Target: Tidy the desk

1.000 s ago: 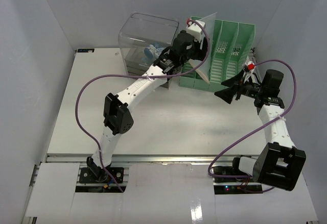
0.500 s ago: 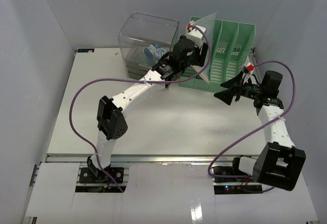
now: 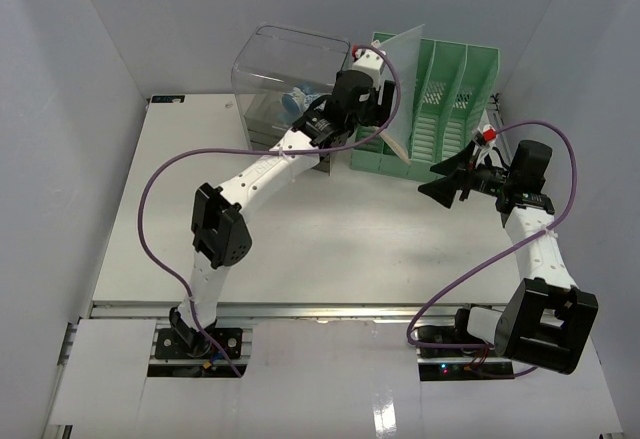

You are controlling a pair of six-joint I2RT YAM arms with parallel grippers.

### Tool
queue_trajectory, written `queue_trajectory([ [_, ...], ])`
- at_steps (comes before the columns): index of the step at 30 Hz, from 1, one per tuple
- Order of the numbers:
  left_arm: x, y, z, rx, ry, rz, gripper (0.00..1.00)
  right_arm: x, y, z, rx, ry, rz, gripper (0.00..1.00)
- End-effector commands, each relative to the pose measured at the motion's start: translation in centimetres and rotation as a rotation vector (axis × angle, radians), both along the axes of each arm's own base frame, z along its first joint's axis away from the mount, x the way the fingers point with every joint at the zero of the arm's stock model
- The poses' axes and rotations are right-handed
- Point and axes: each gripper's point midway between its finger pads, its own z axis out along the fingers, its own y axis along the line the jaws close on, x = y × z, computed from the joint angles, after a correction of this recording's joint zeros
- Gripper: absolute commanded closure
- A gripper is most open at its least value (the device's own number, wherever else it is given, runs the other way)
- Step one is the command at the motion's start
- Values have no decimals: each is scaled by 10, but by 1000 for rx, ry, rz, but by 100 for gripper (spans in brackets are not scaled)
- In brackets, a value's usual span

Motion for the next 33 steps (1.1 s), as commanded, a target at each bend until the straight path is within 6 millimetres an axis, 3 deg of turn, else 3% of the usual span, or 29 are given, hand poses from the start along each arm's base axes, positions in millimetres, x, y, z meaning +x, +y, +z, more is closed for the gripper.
queue_trajectory([
  [1, 12, 9, 17, -38, -15, 39, 15, -2, -1, 2, 9, -21, 20, 13],
  [11, 40, -1, 12, -79, -36, 17, 16, -2, -2, 2, 14, -18, 19, 13],
  [18, 54, -6, 11, -120, -65, 2, 23, -4, -5, 1, 24, -11, 17, 13],
  [23, 61, -11, 9, -148, -82, -11, 34, -4, -7, 1, 32, -6, 15, 13],
  [28, 63, -17, 13, -173, -109, -34, 53, -5, -9, 0, 39, 1, 13, 13],
  [33, 63, -22, 16, -177, -129, -57, 58, -7, -11, 0, 46, 2, 14, 13],
])
